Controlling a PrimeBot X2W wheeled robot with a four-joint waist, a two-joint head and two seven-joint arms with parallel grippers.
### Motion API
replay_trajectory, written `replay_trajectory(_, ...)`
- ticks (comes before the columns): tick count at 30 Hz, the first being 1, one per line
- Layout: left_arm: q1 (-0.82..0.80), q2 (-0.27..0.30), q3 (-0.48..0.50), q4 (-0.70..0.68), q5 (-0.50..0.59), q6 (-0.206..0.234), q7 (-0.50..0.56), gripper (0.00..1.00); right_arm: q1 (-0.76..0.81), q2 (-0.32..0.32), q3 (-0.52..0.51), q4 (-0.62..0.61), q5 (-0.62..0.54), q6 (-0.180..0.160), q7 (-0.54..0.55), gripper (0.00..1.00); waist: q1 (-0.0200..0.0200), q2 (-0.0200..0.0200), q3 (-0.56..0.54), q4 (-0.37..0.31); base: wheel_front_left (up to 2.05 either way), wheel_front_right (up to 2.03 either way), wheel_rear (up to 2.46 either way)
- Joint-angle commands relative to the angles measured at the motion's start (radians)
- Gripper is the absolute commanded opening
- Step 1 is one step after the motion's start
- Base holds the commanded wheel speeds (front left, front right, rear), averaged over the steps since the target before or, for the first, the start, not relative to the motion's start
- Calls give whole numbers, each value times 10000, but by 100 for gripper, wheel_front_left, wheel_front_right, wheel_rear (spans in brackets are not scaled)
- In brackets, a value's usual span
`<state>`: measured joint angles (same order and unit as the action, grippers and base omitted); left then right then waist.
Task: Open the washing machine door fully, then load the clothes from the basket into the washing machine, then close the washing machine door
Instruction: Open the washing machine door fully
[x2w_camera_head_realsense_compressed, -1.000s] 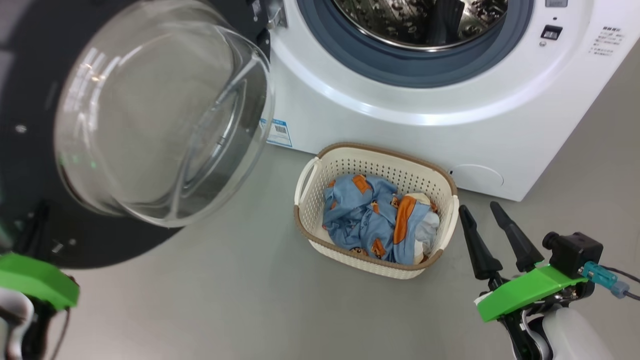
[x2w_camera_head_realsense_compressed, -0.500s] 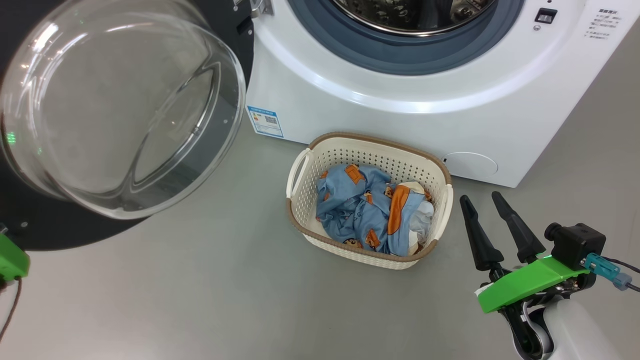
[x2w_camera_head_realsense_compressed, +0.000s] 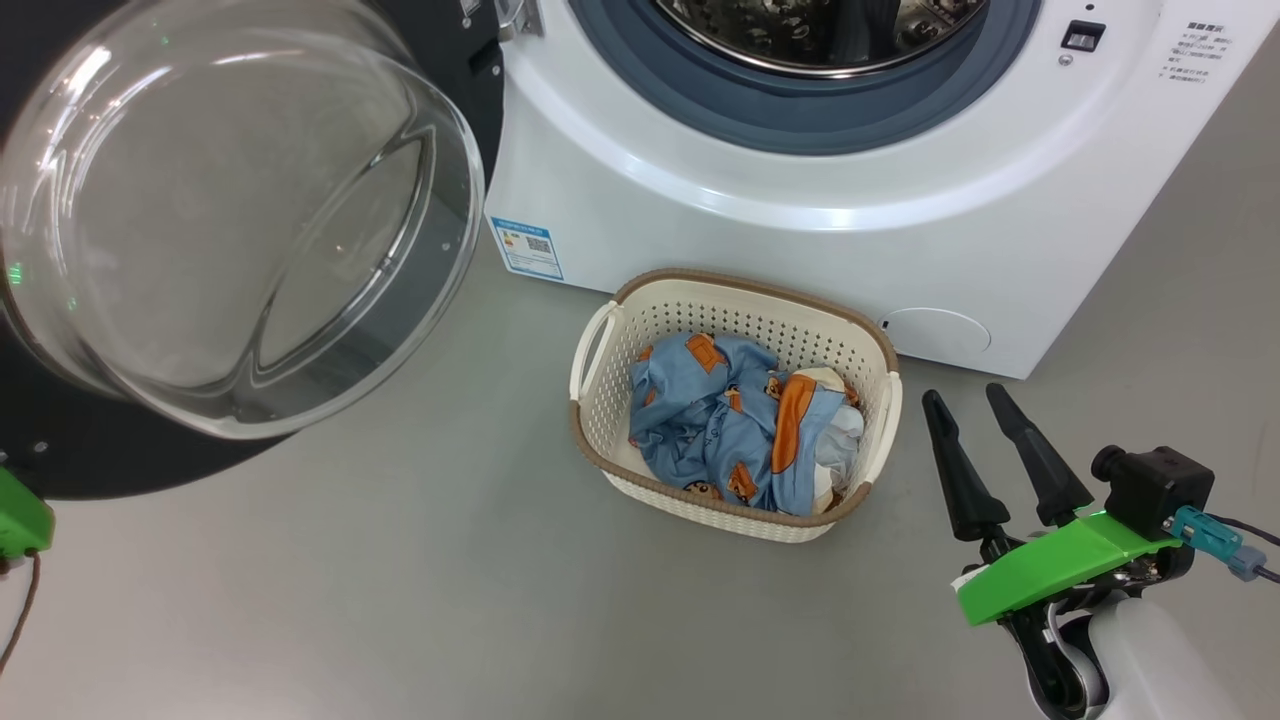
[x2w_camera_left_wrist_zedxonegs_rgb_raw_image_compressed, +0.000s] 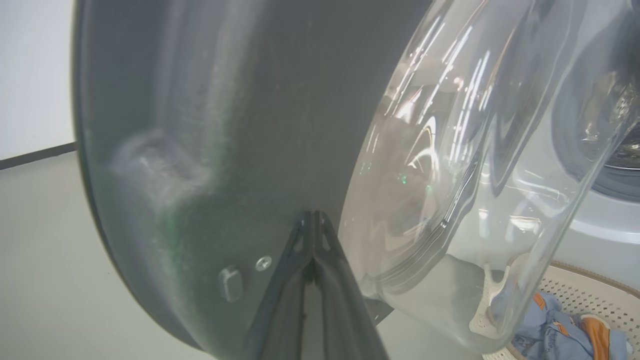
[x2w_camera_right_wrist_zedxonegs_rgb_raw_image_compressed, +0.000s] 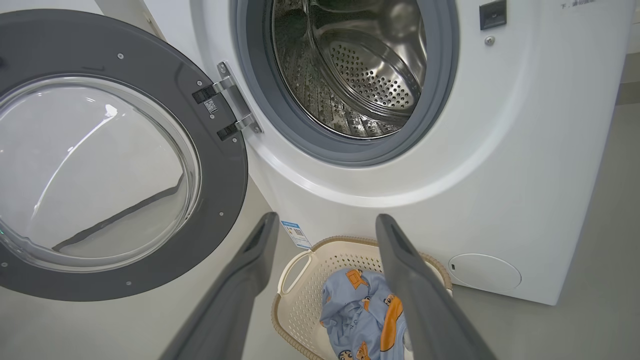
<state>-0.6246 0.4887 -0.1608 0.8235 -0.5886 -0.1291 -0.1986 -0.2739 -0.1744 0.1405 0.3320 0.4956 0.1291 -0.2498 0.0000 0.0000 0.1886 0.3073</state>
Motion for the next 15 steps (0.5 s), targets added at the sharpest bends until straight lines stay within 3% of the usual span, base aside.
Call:
replay_trajectory(1,-438,699,323,-92,-75,12,-128,0,-174,24,182,-230,-15,16,-120,100,0,0,-25,6,0,0,0)
replay_trajectory(15,487,492,62,-1293,-620,-7,-535,0,13,32,111,-269,5,16,-120,100,0,0,-322,-69,0,0,0)
